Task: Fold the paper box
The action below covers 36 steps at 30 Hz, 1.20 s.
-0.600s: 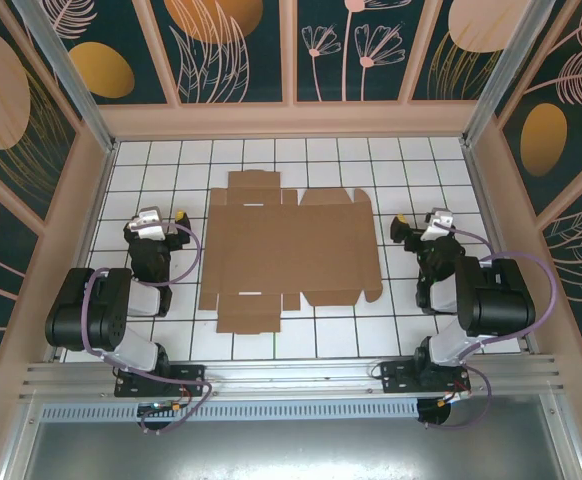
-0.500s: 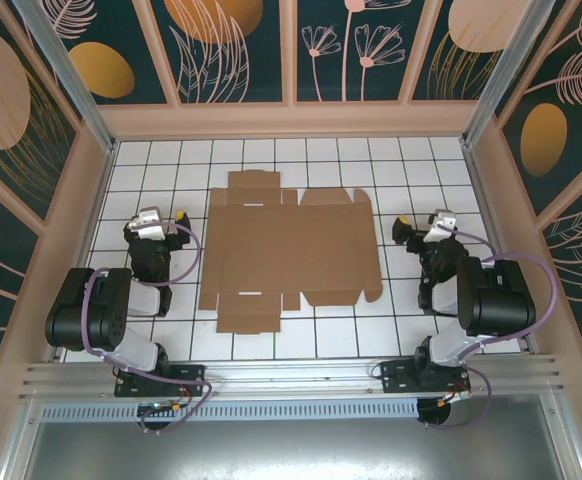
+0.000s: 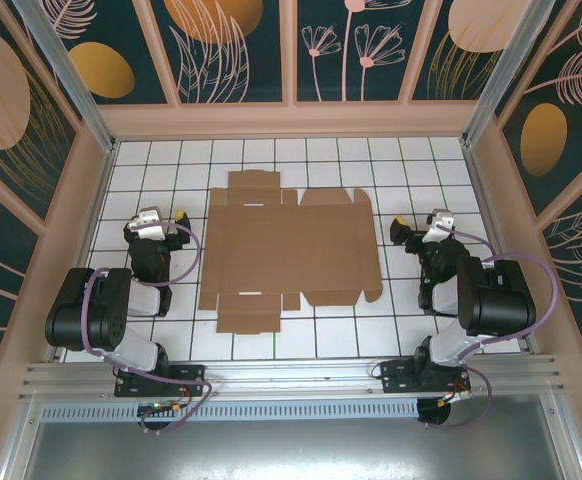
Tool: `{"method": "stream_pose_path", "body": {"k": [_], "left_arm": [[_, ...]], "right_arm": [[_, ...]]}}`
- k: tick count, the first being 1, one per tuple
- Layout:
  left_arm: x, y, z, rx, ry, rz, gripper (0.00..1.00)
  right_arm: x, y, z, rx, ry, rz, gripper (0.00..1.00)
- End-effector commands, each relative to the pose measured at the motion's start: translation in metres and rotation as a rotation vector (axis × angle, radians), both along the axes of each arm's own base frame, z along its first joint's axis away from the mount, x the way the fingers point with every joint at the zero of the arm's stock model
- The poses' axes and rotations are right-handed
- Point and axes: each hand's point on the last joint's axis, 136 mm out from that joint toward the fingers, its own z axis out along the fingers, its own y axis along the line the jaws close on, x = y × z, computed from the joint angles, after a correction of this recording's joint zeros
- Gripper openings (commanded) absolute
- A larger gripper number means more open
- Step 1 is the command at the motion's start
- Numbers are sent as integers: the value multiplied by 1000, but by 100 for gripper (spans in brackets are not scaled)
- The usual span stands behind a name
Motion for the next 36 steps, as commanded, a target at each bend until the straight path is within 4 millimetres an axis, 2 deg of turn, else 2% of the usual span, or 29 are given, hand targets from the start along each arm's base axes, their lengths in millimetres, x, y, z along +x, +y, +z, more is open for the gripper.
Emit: {"method": "stream_pose_path", "body": {"k": [1, 36], "left_arm": [[0, 2, 6, -3, -15, 1, 99], [1, 2, 4, 0, -3, 1, 99]], "right_arm": [[5, 2, 9, -22, -28, 9, 99], [5, 3, 9, -29, -27, 1, 99]]}}
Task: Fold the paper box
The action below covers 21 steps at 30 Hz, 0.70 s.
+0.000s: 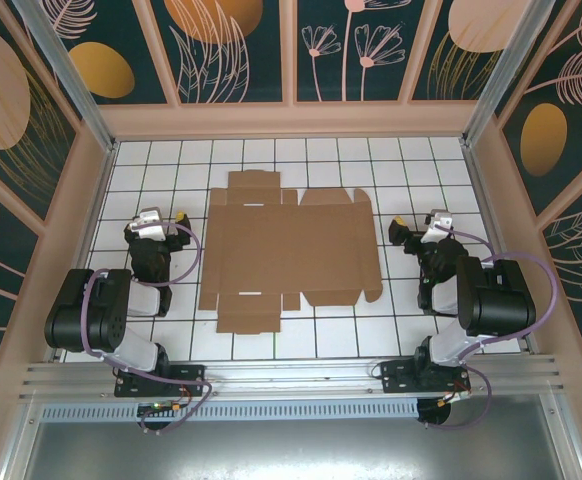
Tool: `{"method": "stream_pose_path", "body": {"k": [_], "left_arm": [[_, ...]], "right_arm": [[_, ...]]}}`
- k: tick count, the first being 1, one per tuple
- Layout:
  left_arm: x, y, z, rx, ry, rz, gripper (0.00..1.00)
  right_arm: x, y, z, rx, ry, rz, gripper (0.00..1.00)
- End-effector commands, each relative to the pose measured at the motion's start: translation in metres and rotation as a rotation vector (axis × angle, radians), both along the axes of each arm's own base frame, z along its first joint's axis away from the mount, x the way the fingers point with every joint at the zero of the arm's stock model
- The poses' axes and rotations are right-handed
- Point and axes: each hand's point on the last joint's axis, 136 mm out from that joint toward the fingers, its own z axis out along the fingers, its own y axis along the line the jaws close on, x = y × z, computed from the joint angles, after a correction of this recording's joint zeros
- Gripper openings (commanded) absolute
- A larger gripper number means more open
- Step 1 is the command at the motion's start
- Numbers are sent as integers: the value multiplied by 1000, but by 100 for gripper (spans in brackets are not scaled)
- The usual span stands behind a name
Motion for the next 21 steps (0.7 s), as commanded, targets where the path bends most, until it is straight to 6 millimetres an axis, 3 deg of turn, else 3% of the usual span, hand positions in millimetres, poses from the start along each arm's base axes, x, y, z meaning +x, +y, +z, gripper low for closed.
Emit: {"method": "stream_pose_path", "body": {"k": [1, 7, 10, 12, 13, 16, 18, 20, 21], "left_arm": [[2, 2, 9, -1, -26, 1, 99], [0, 2, 11, -2, -34, 3, 99], [0, -2, 23, 9, -30, -25, 99], [4, 2, 38, 8, -12, 3, 99], [6, 1, 54, 7, -43, 6, 99], [6, -20, 105, -12, -136, -35, 99], [9, -51, 133, -46, -150, -123, 99], [13, -75, 144, -95, -84, -119, 99], [14, -80, 149, -132, -49, -78, 99]], "right_arm": [[6, -1, 12, -28, -38, -7, 99], [6, -1, 11, -27, -37, -6, 99], [7, 6, 16, -35, -37, 38, 99], [20, 17, 30, -59, 20, 82, 99], [25, 22, 42, -77, 25, 91, 99], [26, 53, 108, -28, -119, 124, 99], [24, 94, 149, -107, -173, 164, 99], [16, 133, 183, -163, -195, 196, 99], [11, 142, 203, -148, -207, 140, 99]]}}
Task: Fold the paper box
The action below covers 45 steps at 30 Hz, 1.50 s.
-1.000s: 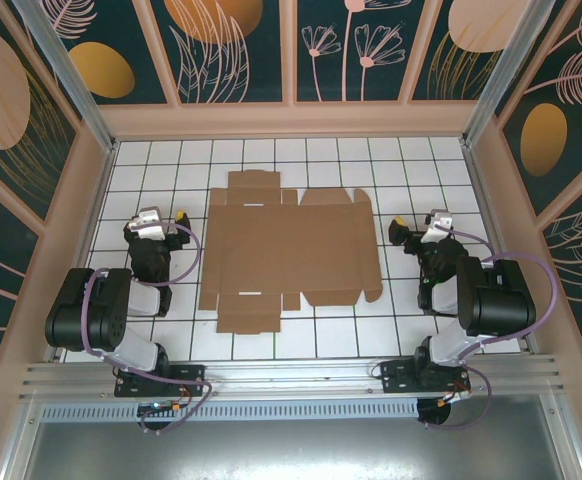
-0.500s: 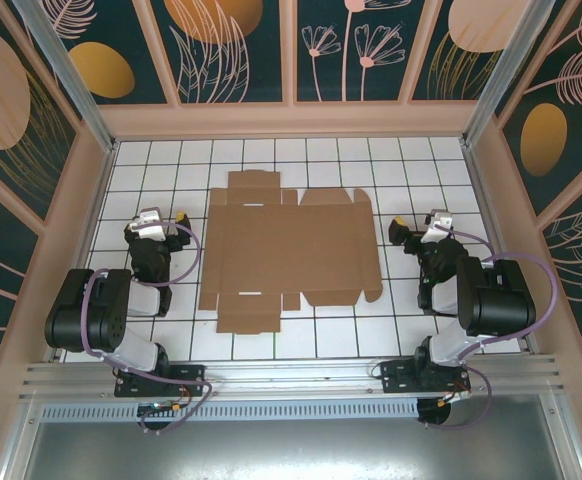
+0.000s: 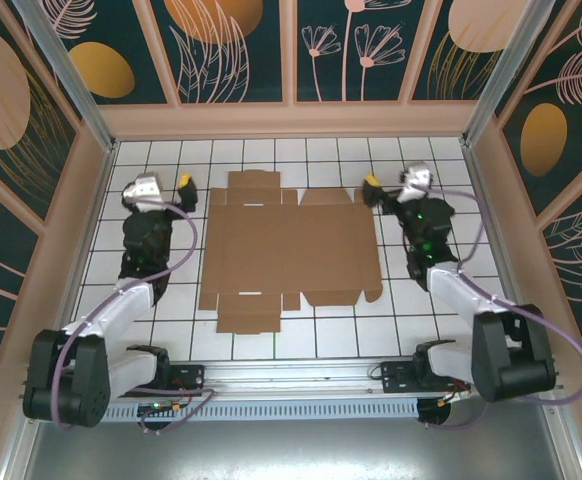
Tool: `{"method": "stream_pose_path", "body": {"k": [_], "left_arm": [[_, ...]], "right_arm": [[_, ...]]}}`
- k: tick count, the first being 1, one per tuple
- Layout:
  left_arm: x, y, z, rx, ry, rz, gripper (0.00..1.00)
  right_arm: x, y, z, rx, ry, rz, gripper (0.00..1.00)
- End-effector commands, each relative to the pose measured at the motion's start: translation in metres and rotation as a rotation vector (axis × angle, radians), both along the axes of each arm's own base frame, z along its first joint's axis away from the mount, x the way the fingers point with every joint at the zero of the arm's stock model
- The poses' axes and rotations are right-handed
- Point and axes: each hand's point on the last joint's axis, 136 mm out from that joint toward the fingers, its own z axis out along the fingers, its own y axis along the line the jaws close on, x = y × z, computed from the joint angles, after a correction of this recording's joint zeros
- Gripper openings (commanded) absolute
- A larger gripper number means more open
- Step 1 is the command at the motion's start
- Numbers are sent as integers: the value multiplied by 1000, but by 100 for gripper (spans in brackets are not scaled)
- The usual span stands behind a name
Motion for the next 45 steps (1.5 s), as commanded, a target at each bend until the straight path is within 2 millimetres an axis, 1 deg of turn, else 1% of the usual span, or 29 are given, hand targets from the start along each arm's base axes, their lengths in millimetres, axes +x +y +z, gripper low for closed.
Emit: {"method": "stream_pose_path", "body": {"k": [1, 2, 3, 4, 5, 6, 7, 8, 9, 11, 12, 13, 15, 16, 17, 18, 19, 20, 22, 23, 26, 31, 32, 35, 39, 40, 41, 42, 45], "left_arm": [[3, -23, -4, -118, 194, 24, 99], [5, -29, -5, -204, 254, 7, 99], [6, -30, -6, -277, 327, 22, 99], [3, -32, -17, -306, 428, 34, 99], [5, -35, -26, -367, 484, 44, 99], [4, -42, -38, -399, 533, 19, 99], [2, -48, -43, -441, 563, -4, 98], [1, -59, -41, -498, 574, -55, 95], [-2, -69, -41, -534, 592, -107, 93], [-10, -86, -56, -566, 672, -179, 81], [-17, -94, -70, -571, 721, -206, 68], [-24, -101, -84, -585, 765, -237, 53], [-38, -107, -113, -603, 842, -262, 27], [-45, -110, -127, -596, 874, -268, 16], [-51, -109, -139, -585, 900, -261, 10], [-56, -109, -150, -584, 927, -251, 3], [-61, -111, -159, -588, 950, -260, 0], [-64, -113, -167, -587, 971, -259, 0], [-70, -117, -185, -583, 1027, -259, 0], [-72, -120, -192, -585, 1050, -261, 0], [-75, -128, -210, -585, 1122, -262, 0], [-71, -135, -230, -595, 1199, -247, 0], [-68, -136, -234, -593, 1212, -240, 0], [-60, -136, -245, -571, 1249, -203, 0], [-41, -135, -257, -515, 1285, -142, 0], [-39, -134, -264, -499, 1305, -119, 0], [-39, -132, -274, -486, 1330, -99, 0], [-28, -134, -273, -481, 1326, -87, 0], [-13, -133, -285, -452, 1347, -40, 0]], "right_arm": [[-14, 24, 40, -32, 21, -140, 99], [-22, 29, 55, 3, 29, -142, 99], [-30, 36, 60, 71, 78, -94, 99], [-40, 45, 61, 121, 127, -15, 99], [-55, 61, 71, 119, 118, 115, 99], [-57, 54, 77, 194, 115, 111, 99], [-54, 40, 76, 275, 136, 74, 99], [-49, 36, 71, 305, 192, 92, 98], [-40, 38, 60, 298, 302, 110, 98], [-21, 53, 23, 211, 538, 137, 98], [-13, 60, -3, 158, 636, 124, 98], [-9, 65, -24, 118, 696, 111, 99], [-4, 76, -60, 75, 764, 101, 99], [-3, 83, -73, 63, 792, 120, 99], [-2, 88, -82, 53, 805, 131, 97], [-1, 92, -94, 41, 821, 142, 93], [-2, 99, -105, 23, 841, 177, 90], [-2, 105, -115, 7, 863, 201, 87], [4, 109, -141, -33, 913, 189, 74], [5, 113, -153, -53, 935, 193, 69], [13, 117, -185, -117, 983, 162, 47], [24, 117, -220, -167, 1050, 121, 14], [26, 116, -227, -177, 1060, 105, 8], [31, 108, -244, -213, 1086, 59, 0], [36, 89, -265, -267, 1121, -31, 0], [36, 84, -268, -269, 1128, -50, 0], [35, 79, -273, -273, 1138, -71, 0], [34, 72, -276, -278, 1145, -96, 0], [27, 52, -288, -290, 1179, -164, 0]]}}
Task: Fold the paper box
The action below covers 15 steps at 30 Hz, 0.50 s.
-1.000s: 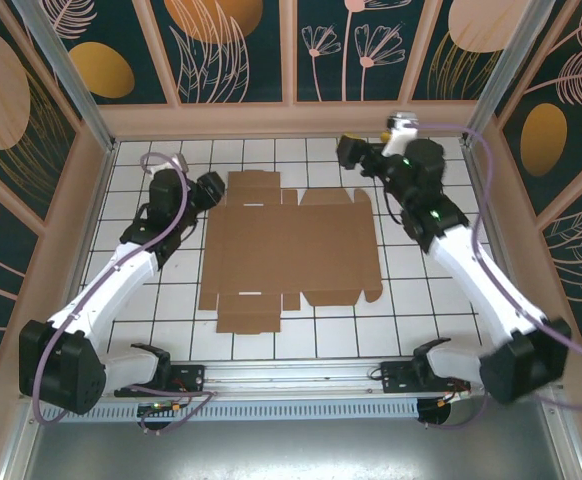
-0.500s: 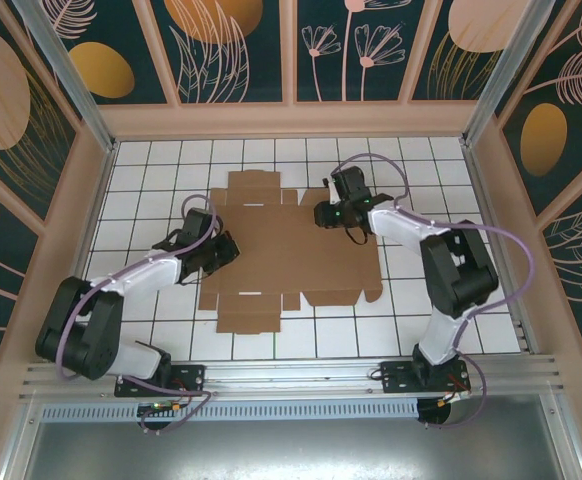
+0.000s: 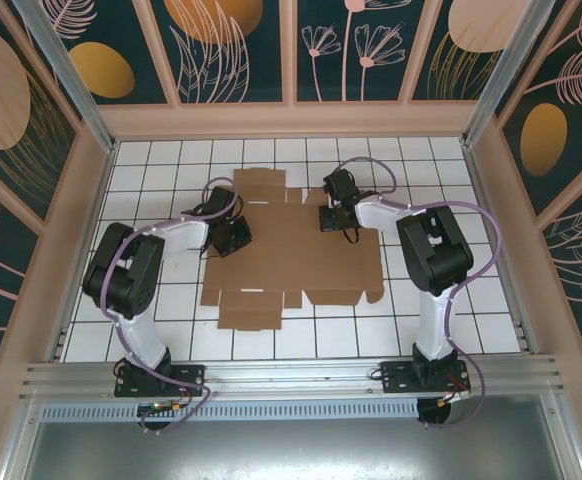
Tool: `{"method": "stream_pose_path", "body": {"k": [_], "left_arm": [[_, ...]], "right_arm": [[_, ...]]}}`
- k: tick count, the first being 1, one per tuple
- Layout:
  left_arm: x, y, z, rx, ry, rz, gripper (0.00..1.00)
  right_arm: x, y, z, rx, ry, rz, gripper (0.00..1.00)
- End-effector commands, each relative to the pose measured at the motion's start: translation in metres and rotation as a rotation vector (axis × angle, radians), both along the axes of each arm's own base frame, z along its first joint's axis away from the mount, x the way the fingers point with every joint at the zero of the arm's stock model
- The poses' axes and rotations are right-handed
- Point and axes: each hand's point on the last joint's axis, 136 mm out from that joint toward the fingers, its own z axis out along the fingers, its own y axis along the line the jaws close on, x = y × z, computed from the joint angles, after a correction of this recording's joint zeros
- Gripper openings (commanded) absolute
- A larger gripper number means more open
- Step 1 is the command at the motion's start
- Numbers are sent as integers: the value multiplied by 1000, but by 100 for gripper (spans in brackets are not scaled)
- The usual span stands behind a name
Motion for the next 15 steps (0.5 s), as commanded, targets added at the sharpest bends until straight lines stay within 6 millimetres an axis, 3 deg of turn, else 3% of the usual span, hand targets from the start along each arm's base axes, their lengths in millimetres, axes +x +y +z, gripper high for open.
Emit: {"method": "stream_pose_path", "body": {"k": [1, 4, 7, 11, 15], "left_arm": [[4, 12, -20, 113, 67, 13, 0], [23, 12, -30, 150, 74, 19, 0], [50, 14, -35, 182, 67, 32, 0], [101, 4, -27, 194, 9, 19, 0], [137, -29, -27, 142, -11, -43, 0]], "right_arm": [[-12, -41, -24, -122, 63, -99, 0], [-28, -55, -30, -147, 94, -137, 0], [-48, -59, -21, -129, 97, -152, 0], [-82, -46, -5, -34, 112, -123, 0], [-116, -15, -1, 82, 167, -51, 0]]}}
